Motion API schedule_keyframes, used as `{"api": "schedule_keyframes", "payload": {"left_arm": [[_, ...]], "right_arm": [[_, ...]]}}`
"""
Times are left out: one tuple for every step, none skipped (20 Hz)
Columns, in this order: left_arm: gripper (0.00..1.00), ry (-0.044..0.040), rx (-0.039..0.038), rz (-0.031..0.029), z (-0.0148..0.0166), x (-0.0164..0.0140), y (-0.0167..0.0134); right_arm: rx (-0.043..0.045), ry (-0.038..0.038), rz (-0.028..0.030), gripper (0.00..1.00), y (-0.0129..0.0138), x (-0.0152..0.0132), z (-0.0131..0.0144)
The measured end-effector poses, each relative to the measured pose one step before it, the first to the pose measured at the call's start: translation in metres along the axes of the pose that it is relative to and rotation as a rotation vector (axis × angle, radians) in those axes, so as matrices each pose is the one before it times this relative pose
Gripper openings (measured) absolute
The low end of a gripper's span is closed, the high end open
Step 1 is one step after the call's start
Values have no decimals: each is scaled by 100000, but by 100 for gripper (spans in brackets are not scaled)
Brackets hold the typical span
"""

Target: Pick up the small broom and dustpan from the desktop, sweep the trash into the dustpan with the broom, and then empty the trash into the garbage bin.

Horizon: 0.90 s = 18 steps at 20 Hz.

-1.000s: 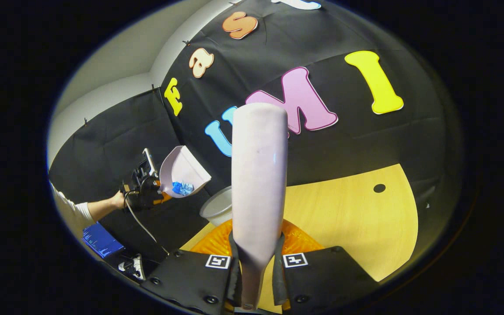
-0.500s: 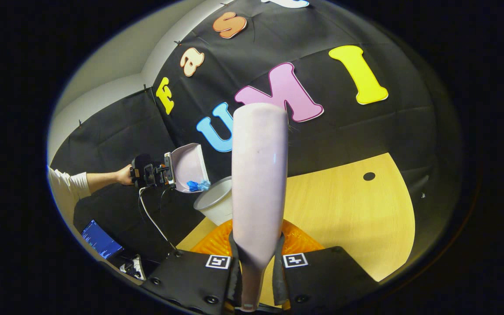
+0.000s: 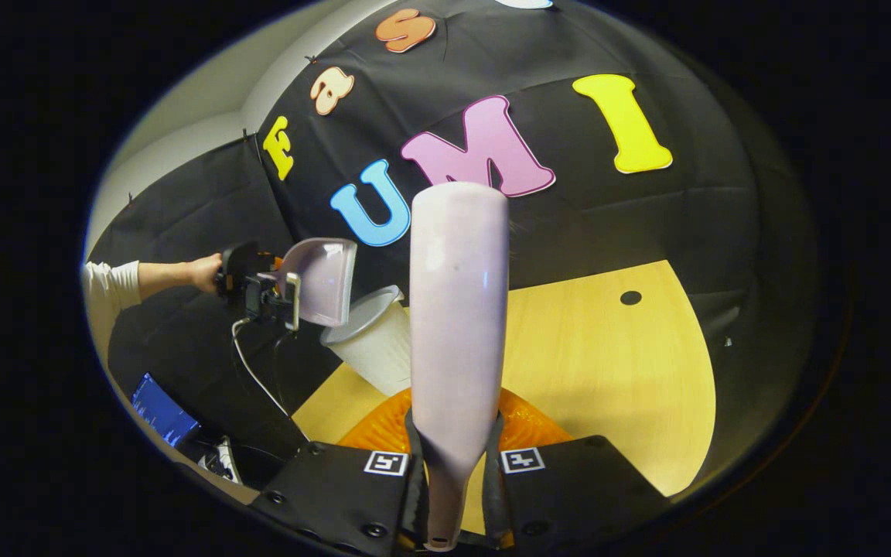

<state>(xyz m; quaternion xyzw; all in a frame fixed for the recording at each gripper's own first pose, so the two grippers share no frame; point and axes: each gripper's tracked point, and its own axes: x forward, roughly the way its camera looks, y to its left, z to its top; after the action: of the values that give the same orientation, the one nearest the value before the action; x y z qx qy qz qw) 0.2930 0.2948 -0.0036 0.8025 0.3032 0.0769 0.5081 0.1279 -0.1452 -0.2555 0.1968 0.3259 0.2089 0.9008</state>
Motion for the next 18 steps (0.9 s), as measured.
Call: {"api": "schedule_keyframes", "payload": {"left_arm": [[27, -4419, -15503, -2319, 1050, -729, -565], [27, -4028, -13631, -2942, 1552, -103, -879], [25, -5622, -12652, -2133, 1694, -252, -544], [26, -3306, -10819, -2583, 610, -136, -506], [26, -4449, -10161, -2538, 1659, -320, -630], [26, -4668, -11194, -3924, 1480, -465, -815], [26, -1358, -9601, -4724, 1320, 297, -1703], [26, -1554, -10176, -5266, 949, 106, -2031], [26, -1712, -9174, -5776, 788, 36, -2456], [26, 1957, -8492, -6914, 75, -313, -3150], [24, 2945, -10289, -7339, -569, 1008, -3180], [24, 4108, -9019, -8910, -1473, 843, -3190], [26, 5128, -8052, -7325, -1822, 1110, -2970], [26, 3052, -5744, -4828, -1388, 1504, -2194], [26, 5134, -2968, -2248, -1733, 1834, -1594], [27, 4991, -2807, -637, -2027, 1805, -727], [26, 4266, -3197, -1619, -2109, 2175, -751], [27, 6940, -4720, -2493, -1975, 2468, -946]], "right_arm": [[-1457, 326, -1233, 29, 9, 32, 475], [-1286, 23, -1161, 29, 202, 266, 829], [-1467, -404, -1530, 29, 112, 309, 1045], [-1734, -307, -2009, 29, 7, 161, 1022], [-1717, -566, -2677, 29, -99, 371, 1218], [-267, -95, -1867, 29, 173, 237, 1029], [1210, -642, -1035, 29, 465, 181, 1279], [1212, -372, -1086, 29, 305, 380, 742], [937, 605, -2604, 29, 39, 551, 604], [772, 812, -3117, 29, -130, 643, -1], [1493, 3101, -4468, 29, -504, 808, -496], [1859, 4699, -3598, 29, -436, 696, -1195], [1450, 4729, -3205, 29, -531, 853, -1460], [115, 5726, -3923, 29, -543, 1122, -1703], [-253, 6357, -3727, 29, -786, 1148, -1963], [-187, 7491, -2809, 29, -606, 1469, -2577], [1076, 7746, -1749, 29, -584, 1954, -2541], [2698, 8262, -2225, 29, -394, 2180, -2218]]}}
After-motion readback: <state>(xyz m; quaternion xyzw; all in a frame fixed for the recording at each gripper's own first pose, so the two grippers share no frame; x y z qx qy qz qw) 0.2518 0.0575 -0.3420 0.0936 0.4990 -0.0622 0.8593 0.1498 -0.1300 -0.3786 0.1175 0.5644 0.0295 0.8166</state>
